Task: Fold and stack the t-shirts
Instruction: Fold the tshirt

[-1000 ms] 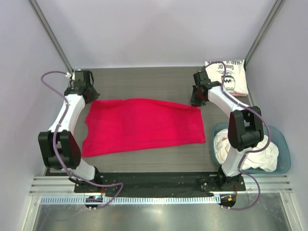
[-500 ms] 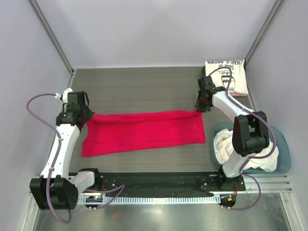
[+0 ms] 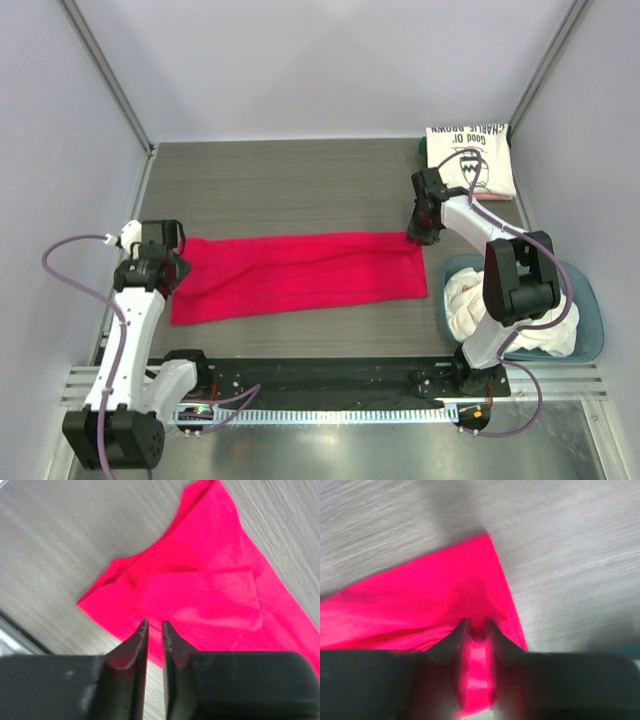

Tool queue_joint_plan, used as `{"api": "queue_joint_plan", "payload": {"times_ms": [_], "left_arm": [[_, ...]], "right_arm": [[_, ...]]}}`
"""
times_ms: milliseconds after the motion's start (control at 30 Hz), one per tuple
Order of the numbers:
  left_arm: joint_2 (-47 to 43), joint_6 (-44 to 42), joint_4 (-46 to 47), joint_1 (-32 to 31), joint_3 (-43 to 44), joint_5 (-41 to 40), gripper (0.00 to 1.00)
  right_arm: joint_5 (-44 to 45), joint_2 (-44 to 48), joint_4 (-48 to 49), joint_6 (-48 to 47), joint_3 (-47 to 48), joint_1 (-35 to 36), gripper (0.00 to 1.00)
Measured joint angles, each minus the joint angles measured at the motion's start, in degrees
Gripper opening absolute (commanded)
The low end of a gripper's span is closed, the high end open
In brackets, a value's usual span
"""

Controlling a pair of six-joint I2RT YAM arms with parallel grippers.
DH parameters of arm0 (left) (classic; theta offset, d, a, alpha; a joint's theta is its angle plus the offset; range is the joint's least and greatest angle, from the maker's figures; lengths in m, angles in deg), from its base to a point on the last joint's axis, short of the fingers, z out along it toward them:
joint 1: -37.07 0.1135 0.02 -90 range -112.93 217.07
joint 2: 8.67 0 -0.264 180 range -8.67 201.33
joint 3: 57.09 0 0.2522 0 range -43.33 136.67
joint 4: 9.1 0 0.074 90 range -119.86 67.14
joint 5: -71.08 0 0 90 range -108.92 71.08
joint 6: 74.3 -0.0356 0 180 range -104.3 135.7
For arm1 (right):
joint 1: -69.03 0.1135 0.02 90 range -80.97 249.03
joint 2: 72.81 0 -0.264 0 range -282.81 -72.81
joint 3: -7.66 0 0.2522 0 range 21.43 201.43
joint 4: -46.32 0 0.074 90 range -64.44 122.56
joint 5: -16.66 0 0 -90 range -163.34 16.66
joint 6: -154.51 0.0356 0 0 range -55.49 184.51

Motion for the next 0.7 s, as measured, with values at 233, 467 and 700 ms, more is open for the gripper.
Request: {"api": "queue_joint_plan", "payload": {"times_ms": [233, 467, 700], "left_arm": [[-15.41, 6.75, -2.71, 0.00, -3.21, -3.34, 0.45], [-11.87, 8.28, 0.50, 0.00, -6.97, -0.04, 0.40], [1.42, 10.38, 7.19, 0.00, -11.37, 6.60, 0.39]], "right_arm": [[1.46, 1.01, -2.16, 1.49, -1.29, -1.57, 0.91], [-1.14, 1.01, -2.86, 1.40, 3.28, -0.70, 0.85], [-4.15, -1.11, -1.14, 0.46, 6.05, 6.19, 0.81]]}}
